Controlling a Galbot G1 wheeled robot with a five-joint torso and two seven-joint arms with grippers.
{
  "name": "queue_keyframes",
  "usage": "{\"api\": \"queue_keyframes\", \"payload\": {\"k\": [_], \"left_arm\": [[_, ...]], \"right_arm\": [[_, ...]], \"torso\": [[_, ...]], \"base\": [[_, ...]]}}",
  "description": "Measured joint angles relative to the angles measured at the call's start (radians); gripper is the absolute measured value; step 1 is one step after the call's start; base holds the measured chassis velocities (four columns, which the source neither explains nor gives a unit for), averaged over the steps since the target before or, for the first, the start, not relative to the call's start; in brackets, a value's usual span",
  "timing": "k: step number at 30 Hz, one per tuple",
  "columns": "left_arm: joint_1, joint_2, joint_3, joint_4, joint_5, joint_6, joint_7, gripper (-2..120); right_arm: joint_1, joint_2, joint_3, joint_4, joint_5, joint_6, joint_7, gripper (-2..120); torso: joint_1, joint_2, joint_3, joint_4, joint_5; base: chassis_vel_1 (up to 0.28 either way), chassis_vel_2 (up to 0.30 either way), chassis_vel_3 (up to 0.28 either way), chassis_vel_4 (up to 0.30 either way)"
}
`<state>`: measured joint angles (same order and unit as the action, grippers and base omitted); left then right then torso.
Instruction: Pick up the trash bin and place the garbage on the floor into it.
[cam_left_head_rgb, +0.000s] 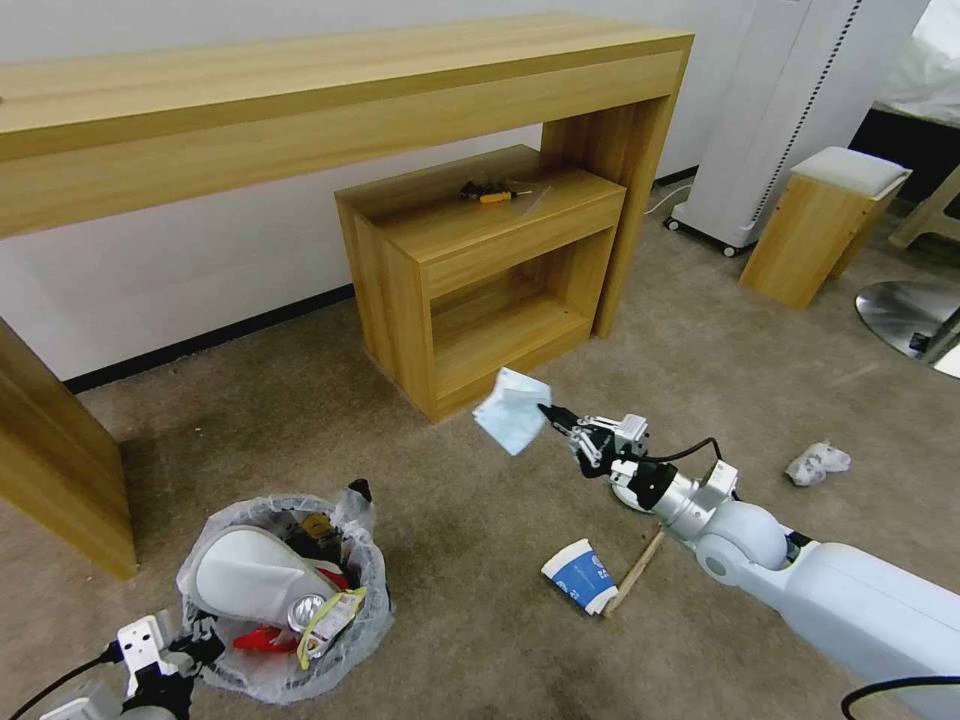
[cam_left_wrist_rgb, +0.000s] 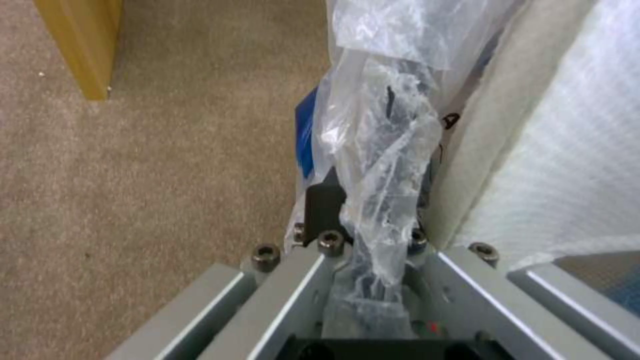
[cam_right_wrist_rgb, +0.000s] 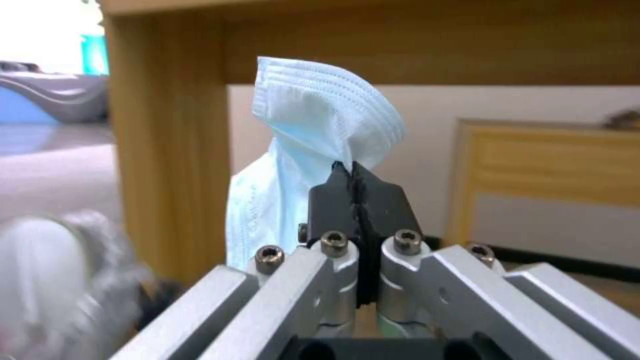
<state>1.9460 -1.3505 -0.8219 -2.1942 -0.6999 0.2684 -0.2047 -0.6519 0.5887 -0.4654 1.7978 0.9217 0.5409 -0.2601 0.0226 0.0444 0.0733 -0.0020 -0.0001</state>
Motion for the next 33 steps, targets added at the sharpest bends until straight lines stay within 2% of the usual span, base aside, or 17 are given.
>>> {"api": "queue_keyframes", "payload": {"k": [5, 13, 23, 33], "left_arm": [[0.011, -0.012, 0.004, -0.004, 0.021, 0.0, 0.006, 0], [0.009, -0.017, 0.009, -0.005, 0.036, 0.0, 0.011, 0], [-0.009, -0.026, 0.014, 0.01, 0.043, 0.002, 0.013, 0], [-0.023, -0.022, 0.012, 0.025, 0.029, 0.006, 0.006, 0]], "right_arm": [[0.077, 0.029, -0.096, 0.055, 0.013, -0.011, 0.017, 0], [0.13, 0.091, -0.182, 0.077, 0.015, -0.038, 0.04, 0], [0.199, 0.224, -0.324, 0.031, 0.014, -0.044, 0.043, 0], [0.217, 0.291, -0.439, -0.023, 0.004, -0.042, 0.04, 0]], "torso": [[0.0, 0.0, 0.0, 0.0002, 0.0001], [0.0, 0.0, 0.0, 0.0, -0.0001], [0.0, 0.0, 0.0, 0.0001, 0.0001], [0.0, 0.0, 0.0, 0.0001, 0.0]], "base": [[0.0, 0.0, 0.0, 0.0], [0.0, 0.0, 0.0, 0.0], [0.0, 0.0, 0.0, 0.0], [0.0, 0.0, 0.0, 0.0]]}}
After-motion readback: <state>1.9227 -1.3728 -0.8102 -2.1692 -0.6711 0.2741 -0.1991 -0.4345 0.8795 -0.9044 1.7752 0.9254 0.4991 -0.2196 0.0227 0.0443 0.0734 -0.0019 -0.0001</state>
